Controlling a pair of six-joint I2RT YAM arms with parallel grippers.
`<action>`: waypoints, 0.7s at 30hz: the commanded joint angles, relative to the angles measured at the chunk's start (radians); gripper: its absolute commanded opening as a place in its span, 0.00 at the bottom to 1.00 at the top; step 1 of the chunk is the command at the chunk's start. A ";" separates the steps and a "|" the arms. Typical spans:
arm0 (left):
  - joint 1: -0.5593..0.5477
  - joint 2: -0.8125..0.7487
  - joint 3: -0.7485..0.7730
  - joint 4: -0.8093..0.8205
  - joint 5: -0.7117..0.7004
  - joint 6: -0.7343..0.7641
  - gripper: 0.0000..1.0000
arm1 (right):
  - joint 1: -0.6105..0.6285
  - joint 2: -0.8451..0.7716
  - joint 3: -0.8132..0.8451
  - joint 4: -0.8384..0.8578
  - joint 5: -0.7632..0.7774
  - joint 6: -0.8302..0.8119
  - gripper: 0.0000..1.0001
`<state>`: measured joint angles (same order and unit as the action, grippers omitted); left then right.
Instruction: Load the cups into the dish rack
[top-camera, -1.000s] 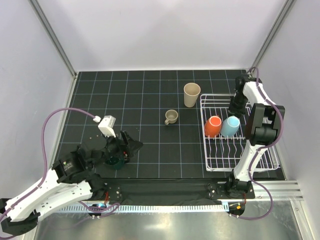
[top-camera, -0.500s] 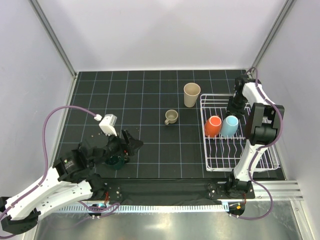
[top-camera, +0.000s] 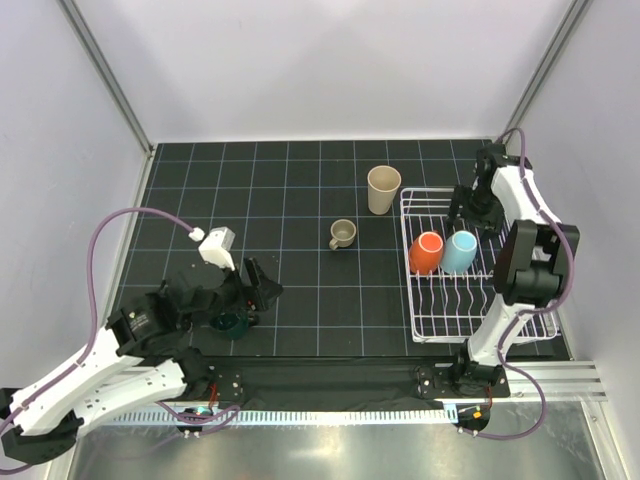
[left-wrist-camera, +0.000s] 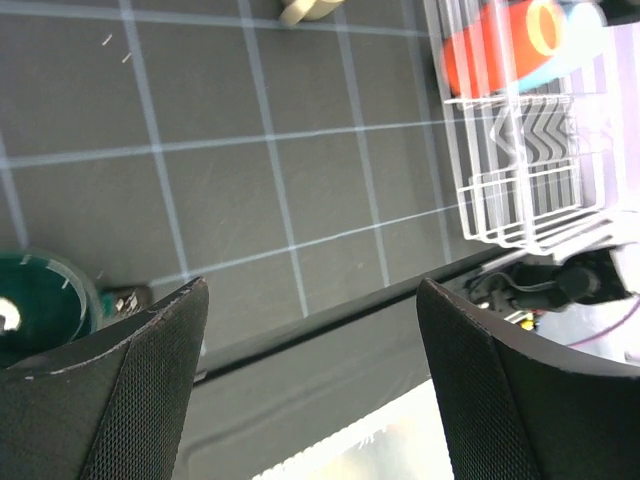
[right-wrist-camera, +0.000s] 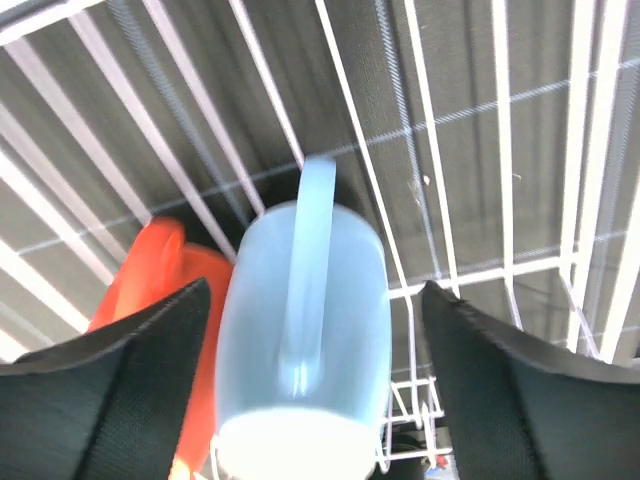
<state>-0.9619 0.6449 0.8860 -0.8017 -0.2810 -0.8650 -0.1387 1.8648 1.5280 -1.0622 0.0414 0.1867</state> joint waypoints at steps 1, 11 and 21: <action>-0.005 0.045 0.054 -0.109 -0.046 -0.054 0.82 | 0.025 -0.166 0.017 -0.018 0.038 0.000 0.88; -0.005 0.169 0.077 -0.258 -0.112 -0.215 0.80 | 0.468 -0.414 -0.026 -0.030 0.101 0.057 0.90; -0.001 0.311 0.131 -0.516 -0.268 -0.466 0.78 | 1.003 -0.642 -0.163 0.178 0.216 0.054 0.92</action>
<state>-0.9619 0.9264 0.9779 -1.1839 -0.4614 -1.2049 0.7715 1.3258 1.4048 -0.9981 0.1593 0.2417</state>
